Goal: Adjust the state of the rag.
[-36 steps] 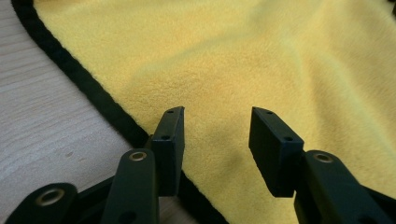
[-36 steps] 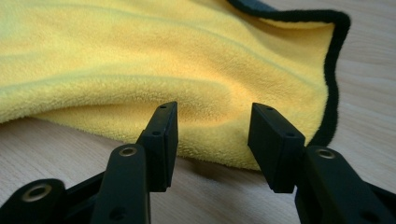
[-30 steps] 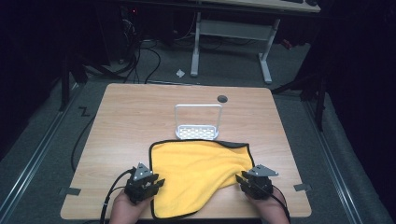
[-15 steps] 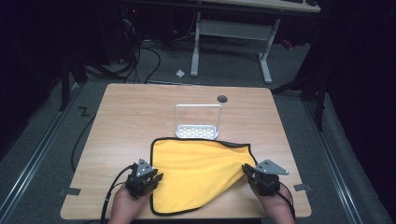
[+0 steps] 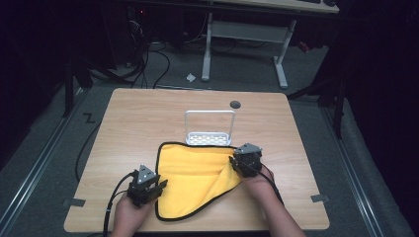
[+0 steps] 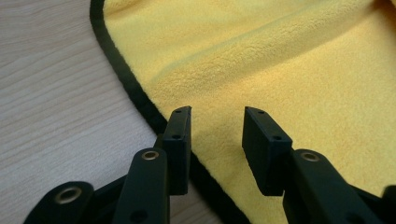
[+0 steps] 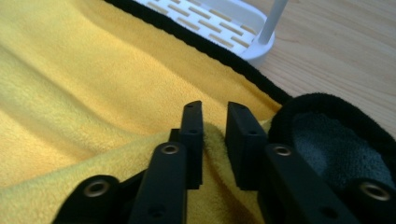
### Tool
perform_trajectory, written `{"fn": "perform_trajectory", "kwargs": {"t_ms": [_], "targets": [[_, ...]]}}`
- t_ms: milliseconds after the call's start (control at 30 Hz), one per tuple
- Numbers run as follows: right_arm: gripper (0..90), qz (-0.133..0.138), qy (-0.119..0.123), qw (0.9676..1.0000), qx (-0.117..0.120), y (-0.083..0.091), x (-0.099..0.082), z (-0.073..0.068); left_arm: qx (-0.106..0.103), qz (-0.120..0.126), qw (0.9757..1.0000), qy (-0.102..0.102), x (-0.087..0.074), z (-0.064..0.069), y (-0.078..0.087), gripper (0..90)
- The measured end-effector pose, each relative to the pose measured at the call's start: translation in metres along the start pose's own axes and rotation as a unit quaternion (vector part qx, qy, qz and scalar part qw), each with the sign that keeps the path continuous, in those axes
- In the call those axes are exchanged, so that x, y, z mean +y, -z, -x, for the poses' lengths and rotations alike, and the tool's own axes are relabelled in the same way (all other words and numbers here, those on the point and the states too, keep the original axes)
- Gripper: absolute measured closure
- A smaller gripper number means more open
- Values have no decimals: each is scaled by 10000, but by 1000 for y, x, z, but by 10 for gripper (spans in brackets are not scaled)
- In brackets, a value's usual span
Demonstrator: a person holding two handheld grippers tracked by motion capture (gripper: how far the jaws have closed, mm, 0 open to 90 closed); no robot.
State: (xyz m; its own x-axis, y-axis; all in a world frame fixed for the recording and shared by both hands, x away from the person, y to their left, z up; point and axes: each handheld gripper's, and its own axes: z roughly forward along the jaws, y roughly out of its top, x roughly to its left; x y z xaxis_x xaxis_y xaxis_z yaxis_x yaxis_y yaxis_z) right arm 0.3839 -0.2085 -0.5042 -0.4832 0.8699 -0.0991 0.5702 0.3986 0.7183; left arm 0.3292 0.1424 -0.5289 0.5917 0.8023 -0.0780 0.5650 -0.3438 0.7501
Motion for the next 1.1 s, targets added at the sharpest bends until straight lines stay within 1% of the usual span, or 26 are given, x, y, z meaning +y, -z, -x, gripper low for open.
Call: {"fn": "perform_trajectory", "kwargs": {"t_ms": [67, 100, 133, 167, 267, 333, 400, 433, 467, 533, 567, 600, 633, 667, 700, 733, 767, 800, 867, 933, 967, 1000, 1100], "targets": [[688, 160, -61, 9998, -60, 13, 1, 2, -24, 7, 10000, 13, -1, -2, 0, 627], [667, 366, -130, 9992, -111, 32, -1, 8, -36, 17, 10000, 42, -1, -3, 1, 625], [667, 366, -130, 9992, -111, 32, -1, 8, -36, 17, 10000, 42, -1, -3, 1, 624], [666, 460, -137, 9987, -182, 41, -4, 10, -43, 39, 9999, 83, -1, -3, 1, 624], [667, 565, -191, 9976, -342, 63, -23, 18, -70, 54, 9999, 97, 0, -1, 2, 620], [668, 557, -210, 9971, -479, 70, -39, 21, -84, 55, 9999, 54, 0, 2, 2, 619], [669, 517, -304, 9969, -508, 74, -53, 23, -85, 52, 9999, 23, 0, 4, 1, 617], [667, 519, -378, 9969, -458, 75, -59, 25, -106, 52, 9999, 31, 0, 5, 1, 617], [652, 465, -462, 9971, -380, 74, -62, 25, -130, 46, 9999, 18, 0, 6, 0, 616], [603, 347, -406, 9977, -425, 67, -64, 25, -133, 35, 9999, -36, 0, 8, 0, 613], [573, 346, -447, 9977, -365, 63, -64, 27, -138, 38, 9999, -35, 0, 8, 0, 612], [549, 339, -556, 9973, -329, 59, -63, 28, -153, 40, 9999, -33, 0, 8, 0, 611], [532, 327, -606, 9971, -312, 54, -62, 28, -166, 42, 9998, -30, -1, 8, 0, 610], [551, 326, -645, 9970, -294, 50, -61, 28, -175, 36, 9998, -36, -1, 8, 0, 611], [635, 327, -636, 9972, -216, 47, -59, 29, -177, 29, 9998, -47, -2, 8, -1, 611], [715, 322, -575, 9976, -226, 45, -58, 27, -171, 6, 9998, -59, -2, 8, -1, 611], [778, 341, -485, 9978, -304, 45, -56, 25, -168, 11, 9998, -55, -3, 8, -1, 611], [801, 372, -442, 9978, -316, 47, -55, 23, -168, 23, 9998, -48, -4, 8, -1, 611], [811, 459, -371, 9975, -386, 55, -55, 21, -161, 25, 9998, -82, -4, 9, -1, 611], [810, 504, -343, 9972, -432, 65, -58, 19, -148, 29, 9998, -116, -5, 9, -1, 610], [807, 560, -371, 9966, -484, 77, -63, 21, -148, 25, 9998, -122, -4, 8, -1, 614], [807, 560, -371, 9966, -484, 77, -63, 21, -140, 20, 9998, -133, -4, 9, -1, 614], [801, 724, -558, 9943, -553, 100, -69, 24, -128, 15, 9998, -178, -4, 9, -2, 617]]}}
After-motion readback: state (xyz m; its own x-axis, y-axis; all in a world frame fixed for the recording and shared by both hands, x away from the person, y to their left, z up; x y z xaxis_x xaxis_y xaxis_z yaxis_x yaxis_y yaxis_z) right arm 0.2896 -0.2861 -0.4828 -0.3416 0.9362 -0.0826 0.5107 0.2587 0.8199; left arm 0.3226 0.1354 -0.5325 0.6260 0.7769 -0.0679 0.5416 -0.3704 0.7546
